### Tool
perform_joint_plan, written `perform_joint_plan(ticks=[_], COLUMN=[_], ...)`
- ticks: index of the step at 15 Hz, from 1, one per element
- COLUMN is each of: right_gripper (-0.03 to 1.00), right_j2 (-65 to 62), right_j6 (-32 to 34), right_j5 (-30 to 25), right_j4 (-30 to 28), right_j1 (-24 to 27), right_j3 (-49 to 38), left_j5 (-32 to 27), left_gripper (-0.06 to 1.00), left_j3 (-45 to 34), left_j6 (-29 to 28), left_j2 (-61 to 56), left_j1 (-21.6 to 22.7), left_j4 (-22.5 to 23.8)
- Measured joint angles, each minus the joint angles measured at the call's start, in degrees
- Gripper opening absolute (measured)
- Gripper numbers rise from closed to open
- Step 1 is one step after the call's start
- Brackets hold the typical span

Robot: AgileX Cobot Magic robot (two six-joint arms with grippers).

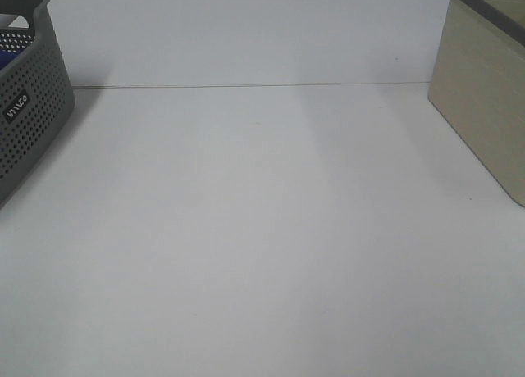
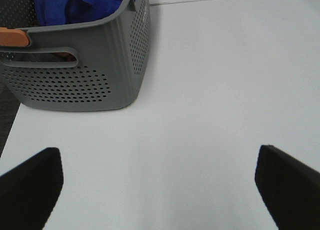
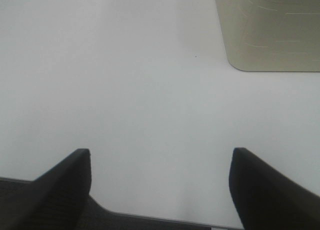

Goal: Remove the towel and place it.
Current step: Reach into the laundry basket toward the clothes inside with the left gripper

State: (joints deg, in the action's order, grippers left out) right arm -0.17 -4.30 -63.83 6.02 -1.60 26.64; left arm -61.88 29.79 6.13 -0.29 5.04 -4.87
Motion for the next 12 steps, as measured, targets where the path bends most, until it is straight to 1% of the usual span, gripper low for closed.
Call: perform_joint_plan(ticks=[12], right_gripper=[0.75], right_j2=[0.00], right_j6=[0.00], right_j5=[0.00], right_j4=[0.00], right_j1=[0.00], right_j3=[0.00], left_j5=[-0.40], left_gripper=[0.99], left_j3=[0.52], left_j6=[0.06], left_j2=[1.26], left_j1=[0.00], left_j4=[0.92])
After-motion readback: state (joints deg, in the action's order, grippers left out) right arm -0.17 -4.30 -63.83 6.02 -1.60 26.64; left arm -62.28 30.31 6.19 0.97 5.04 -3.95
